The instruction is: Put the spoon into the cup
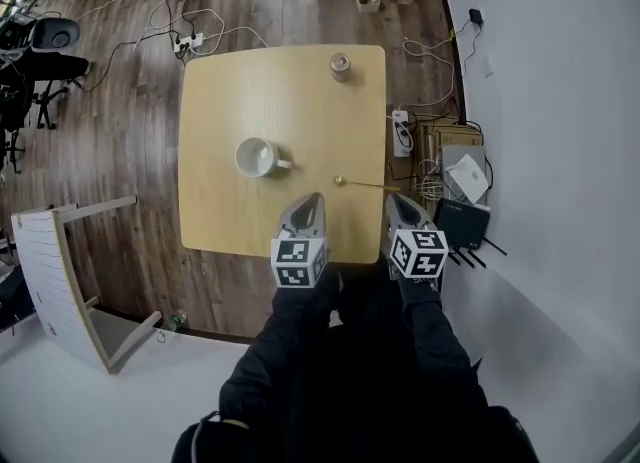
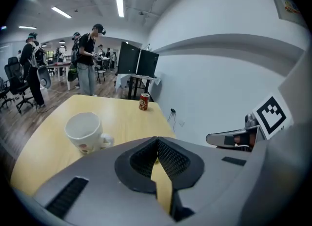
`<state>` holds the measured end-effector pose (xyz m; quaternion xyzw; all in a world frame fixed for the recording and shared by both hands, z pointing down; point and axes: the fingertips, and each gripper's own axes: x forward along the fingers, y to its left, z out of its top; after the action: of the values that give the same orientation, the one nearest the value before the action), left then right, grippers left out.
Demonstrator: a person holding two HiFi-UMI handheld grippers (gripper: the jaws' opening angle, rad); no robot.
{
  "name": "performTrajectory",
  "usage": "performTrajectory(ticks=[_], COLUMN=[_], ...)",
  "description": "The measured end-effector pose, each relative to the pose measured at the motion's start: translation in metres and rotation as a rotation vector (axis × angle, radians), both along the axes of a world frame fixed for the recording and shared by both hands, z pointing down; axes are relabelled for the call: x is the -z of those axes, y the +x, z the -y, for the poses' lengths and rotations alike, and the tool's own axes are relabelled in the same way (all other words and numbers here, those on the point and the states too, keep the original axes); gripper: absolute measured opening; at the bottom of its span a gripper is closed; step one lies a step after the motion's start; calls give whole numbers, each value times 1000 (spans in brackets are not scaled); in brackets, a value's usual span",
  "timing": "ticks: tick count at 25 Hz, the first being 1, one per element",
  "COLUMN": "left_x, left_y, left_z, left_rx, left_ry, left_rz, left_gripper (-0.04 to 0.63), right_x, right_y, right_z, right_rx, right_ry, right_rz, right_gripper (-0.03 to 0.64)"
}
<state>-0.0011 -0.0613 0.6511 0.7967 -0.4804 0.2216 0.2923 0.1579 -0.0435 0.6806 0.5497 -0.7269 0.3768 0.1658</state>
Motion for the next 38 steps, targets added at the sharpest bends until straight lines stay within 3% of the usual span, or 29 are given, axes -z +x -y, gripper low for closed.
performTrajectory(ticks=[5, 22, 26, 30, 38], left_x=[-33, -81, -84, -87, -92], left_y=[7, 30, 30, 29, 26], left_z=[5, 44, 47, 44, 45], left_rx=[-11, -32, -29, -26, -27], left_ry=[-43, -79, -86, -94, -98], left_rz=[14, 55, 54, 48, 47], left_gripper=[34, 34, 34, 34, 34], right_x=[-36, -93, -102, -115, -131], right_y=[16, 49, 51, 52, 42], right_z=[0, 5, 3, 1, 1], right_rx=[-66, -203, -237, -309, -367], right_ry=[-46, -108, -117, -142, -171], right_rz=[-1, 34, 95, 226, 407], right_gripper=[23, 36, 86, 173, 193])
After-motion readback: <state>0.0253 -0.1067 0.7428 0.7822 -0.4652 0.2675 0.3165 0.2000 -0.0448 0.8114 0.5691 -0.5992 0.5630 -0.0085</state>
